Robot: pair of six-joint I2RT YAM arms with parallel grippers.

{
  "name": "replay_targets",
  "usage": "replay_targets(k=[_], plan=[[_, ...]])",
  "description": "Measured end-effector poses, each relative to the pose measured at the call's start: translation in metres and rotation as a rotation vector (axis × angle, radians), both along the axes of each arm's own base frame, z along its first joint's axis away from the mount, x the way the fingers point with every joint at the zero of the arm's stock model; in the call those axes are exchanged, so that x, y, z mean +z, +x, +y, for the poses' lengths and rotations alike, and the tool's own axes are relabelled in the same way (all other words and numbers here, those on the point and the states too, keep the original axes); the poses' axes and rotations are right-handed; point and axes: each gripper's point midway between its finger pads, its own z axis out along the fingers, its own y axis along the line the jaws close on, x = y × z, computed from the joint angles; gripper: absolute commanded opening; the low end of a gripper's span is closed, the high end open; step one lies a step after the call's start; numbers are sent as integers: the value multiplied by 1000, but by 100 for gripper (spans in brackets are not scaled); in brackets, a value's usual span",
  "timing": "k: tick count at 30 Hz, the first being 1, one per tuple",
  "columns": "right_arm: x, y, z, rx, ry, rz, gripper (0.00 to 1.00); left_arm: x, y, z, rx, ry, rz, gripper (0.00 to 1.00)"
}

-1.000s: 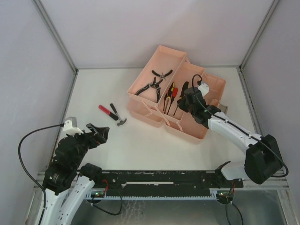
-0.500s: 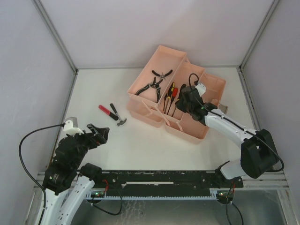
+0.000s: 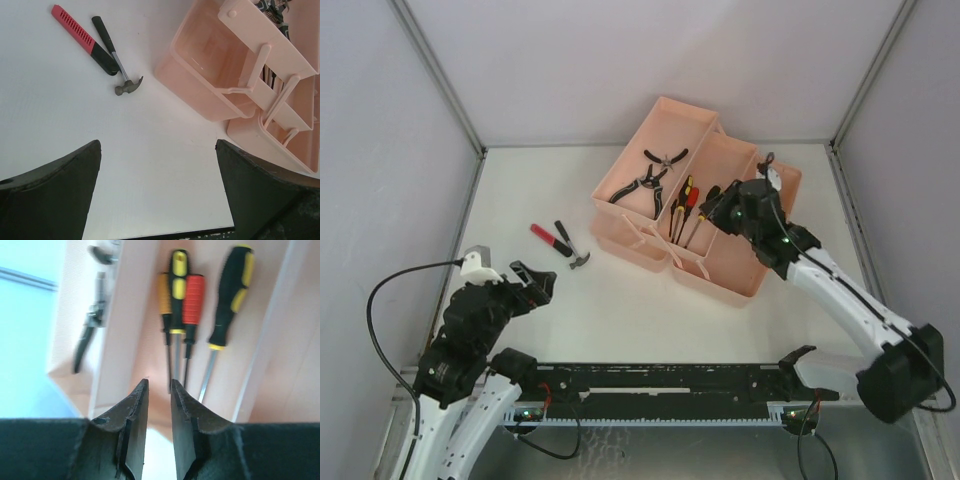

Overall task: Pack the tool kit
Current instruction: Place the screwdriver in the toolbox, then move the knife to the center of the board.

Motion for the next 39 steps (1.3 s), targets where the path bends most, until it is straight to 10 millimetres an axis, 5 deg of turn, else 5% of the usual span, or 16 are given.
replay_targets(k=[3, 6, 10, 14, 21, 26, 31, 34, 39], plan=[[34, -18, -2, 45, 61, -108, 25, -2, 2, -1, 4, -2, 16, 100], [47, -46, -4, 118, 121, -201, 29, -5, 3, -2, 11, -10, 34, 100], [21, -83, -3, 232, 161, -245, 54, -10, 6, -3, 21, -17, 65, 100], [-10, -118, -2, 371, 154, -290, 59, -26, 10, -3, 46, -22, 121, 100], [35, -147, -2, 524, 108, -562, 60, -47, 20, 2, 122, -4, 214, 100], [32, -154, -1, 582, 61, -590, 60, -65, 37, 7, 173, 92, 331, 100], [32, -157, -8, 566, 29, -610, 60, -65, 76, 16, 232, 236, 448, 100], [39, -158, -17, 518, 17, -647, 61, -63, 119, 25, 276, 274, 523, 96], [48, -157, -34, 419, -1, -683, 66, -86, 170, 42, 337, 332, 652, 93]])
